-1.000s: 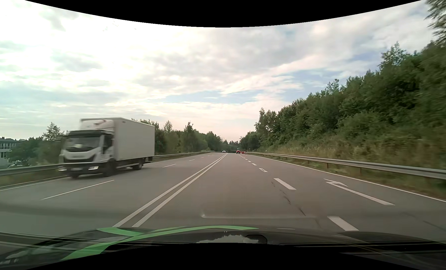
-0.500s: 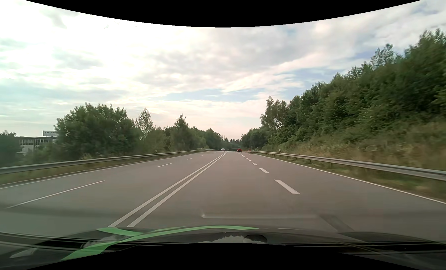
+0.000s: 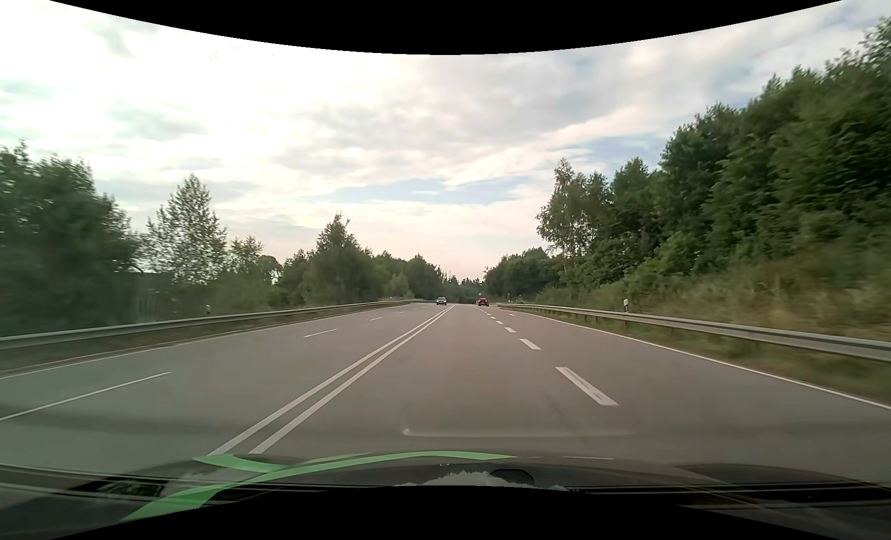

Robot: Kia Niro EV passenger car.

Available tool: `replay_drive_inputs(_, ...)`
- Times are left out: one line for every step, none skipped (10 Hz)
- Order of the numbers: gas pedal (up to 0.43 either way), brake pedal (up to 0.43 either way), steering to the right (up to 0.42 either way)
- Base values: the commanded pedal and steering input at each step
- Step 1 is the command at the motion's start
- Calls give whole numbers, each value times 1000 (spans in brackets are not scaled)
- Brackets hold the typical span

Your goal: Follow the waypoints while adhering to traffic rules and regulations

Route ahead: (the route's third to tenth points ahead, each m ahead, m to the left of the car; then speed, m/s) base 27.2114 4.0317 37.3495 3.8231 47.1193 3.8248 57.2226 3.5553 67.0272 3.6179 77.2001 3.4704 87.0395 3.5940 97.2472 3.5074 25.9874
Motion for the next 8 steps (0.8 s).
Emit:
replay_drive_inputs(177, 0, -2)
replay_drive_inputs(177, 0, -3)
replay_drive_inputs(177, 0, -2)
replay_drive_inputs(177, 0, -3)
replay_drive_inputs(177, 0, -3)
replay_drive_inputs(169, 0, -3)
replay_drive_inputs(169, 0, -3)
replay_drive_inputs(177, 0, -3)
